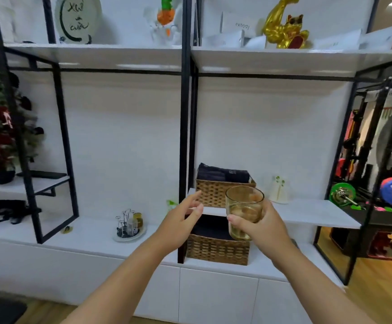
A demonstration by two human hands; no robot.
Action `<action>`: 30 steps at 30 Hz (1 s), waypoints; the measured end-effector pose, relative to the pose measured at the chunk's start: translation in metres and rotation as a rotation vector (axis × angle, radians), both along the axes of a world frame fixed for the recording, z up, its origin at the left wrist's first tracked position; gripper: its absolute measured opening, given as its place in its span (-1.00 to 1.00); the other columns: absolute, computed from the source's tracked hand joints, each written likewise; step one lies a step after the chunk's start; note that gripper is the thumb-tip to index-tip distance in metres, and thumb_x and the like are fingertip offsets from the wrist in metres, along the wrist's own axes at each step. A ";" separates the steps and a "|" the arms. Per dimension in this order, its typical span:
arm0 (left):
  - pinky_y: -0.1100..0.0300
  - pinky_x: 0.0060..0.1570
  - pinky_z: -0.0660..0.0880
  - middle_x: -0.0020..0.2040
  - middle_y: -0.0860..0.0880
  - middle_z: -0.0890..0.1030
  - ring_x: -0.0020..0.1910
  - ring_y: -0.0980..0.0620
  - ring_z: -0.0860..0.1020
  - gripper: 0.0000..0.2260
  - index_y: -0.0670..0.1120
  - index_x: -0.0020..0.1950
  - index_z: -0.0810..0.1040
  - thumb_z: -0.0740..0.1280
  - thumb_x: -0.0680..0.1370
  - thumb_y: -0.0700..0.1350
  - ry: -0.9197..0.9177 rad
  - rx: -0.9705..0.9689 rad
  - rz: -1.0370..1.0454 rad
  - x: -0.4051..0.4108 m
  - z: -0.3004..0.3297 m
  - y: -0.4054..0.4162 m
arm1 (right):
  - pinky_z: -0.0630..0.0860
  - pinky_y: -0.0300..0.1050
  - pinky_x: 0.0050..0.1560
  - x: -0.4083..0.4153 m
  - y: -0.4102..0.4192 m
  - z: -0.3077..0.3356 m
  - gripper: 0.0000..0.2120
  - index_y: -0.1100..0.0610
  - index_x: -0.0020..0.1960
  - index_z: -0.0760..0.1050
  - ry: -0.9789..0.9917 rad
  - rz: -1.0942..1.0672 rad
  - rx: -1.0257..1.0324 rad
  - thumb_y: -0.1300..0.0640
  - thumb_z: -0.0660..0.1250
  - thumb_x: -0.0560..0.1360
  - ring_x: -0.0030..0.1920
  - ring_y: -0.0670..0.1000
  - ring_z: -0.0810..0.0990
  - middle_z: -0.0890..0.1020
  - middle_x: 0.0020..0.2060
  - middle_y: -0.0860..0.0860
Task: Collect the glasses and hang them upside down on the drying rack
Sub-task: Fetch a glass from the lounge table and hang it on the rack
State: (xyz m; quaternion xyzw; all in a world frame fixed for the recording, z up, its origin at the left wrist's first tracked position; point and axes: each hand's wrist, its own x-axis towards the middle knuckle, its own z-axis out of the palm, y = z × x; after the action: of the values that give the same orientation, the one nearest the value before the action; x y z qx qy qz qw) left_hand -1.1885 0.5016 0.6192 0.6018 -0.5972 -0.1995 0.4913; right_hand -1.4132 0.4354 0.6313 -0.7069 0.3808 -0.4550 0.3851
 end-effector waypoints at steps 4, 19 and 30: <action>0.23 0.30 0.39 0.31 0.22 0.51 0.30 0.28 0.47 -0.59 0.27 0.57 0.30 0.18 0.70 0.13 0.016 0.011 0.065 0.059 0.003 -0.052 | 0.62 -0.07 0.15 0.066 -0.064 0.002 -0.28 -0.19 0.30 0.46 -0.006 0.043 0.010 -0.22 0.68 0.23 0.14 -0.14 0.65 0.68 0.13 -0.19; 0.25 0.25 0.40 0.32 0.25 0.51 0.29 0.36 0.45 -0.61 0.32 0.53 0.33 0.18 0.68 0.19 0.019 -0.003 0.419 0.265 0.005 -0.180 | 0.61 0.03 0.22 0.330 -0.252 -0.008 -0.37 -0.29 0.19 0.43 -0.042 0.441 0.074 -0.21 0.67 0.23 0.15 -0.17 0.64 0.67 0.10 -0.17; 0.05 0.29 0.50 0.35 0.26 0.49 0.31 0.25 0.50 -0.50 0.38 0.52 0.29 0.25 0.58 0.35 0.080 0.005 0.670 0.406 0.001 -0.191 | 0.62 0.03 0.19 0.531 -0.289 -0.031 -0.30 -0.24 0.18 0.41 0.027 0.698 0.114 -0.31 0.61 0.14 0.14 -0.14 0.64 0.66 0.09 -0.16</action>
State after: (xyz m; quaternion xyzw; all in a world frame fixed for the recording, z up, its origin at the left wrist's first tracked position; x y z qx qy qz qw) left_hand -0.7829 0.3102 0.6198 0.7575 -0.3460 -0.0517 0.5512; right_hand -0.8825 0.1468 0.6008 -0.7779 0.1459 -0.2644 0.5511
